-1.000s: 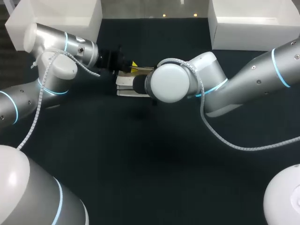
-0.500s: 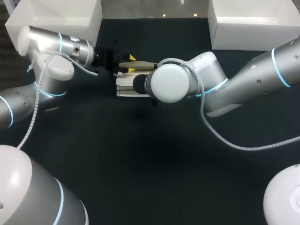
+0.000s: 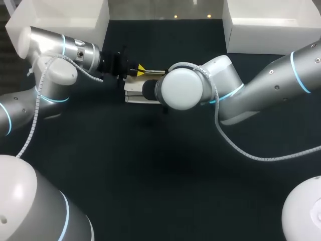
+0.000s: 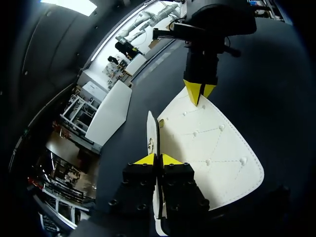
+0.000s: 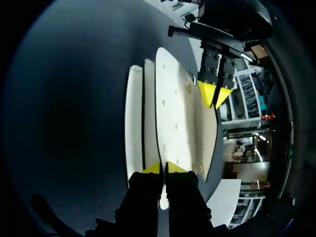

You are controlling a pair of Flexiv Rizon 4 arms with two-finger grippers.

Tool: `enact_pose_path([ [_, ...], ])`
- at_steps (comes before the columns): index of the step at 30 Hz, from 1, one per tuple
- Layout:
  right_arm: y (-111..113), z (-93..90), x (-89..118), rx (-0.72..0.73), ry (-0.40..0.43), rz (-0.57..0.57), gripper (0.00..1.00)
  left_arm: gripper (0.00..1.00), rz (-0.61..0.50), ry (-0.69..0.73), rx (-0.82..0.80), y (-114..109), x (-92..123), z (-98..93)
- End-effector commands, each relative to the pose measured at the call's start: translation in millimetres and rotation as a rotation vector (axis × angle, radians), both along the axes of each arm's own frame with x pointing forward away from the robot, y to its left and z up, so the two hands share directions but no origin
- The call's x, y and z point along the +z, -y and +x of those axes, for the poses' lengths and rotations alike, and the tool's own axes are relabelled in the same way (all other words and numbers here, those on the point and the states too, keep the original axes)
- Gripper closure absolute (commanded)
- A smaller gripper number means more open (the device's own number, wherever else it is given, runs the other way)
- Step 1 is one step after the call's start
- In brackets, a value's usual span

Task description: Pick up the bag, open it, inspect its contents, close it, and place it on the opposite side

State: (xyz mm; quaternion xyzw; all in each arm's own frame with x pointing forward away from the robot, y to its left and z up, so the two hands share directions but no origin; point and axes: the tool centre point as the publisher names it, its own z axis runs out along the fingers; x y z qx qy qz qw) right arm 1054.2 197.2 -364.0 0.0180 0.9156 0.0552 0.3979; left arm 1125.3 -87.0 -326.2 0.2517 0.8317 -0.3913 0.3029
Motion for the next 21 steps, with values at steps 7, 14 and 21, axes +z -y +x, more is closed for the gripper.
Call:
enact_pose_path([
  [7, -1, 0.2, -2, -0.001, 0.006, 0.002, 1.00, 1.00, -0.021, 0.013, 0.015, -4, -21, -20.5],
  [14, -1, 0.2, -2, -0.001, 0.006, 0.002, 1.00, 1.00, -0.011, 0.014, 0.014, -6, -28, -25.2],
  [21, -1, 0.2, -2, -0.001, 0.006, 0.002, 1.00, 0.82, -0.008, 0.016, 0.022, -10, -19, -21.5],
])
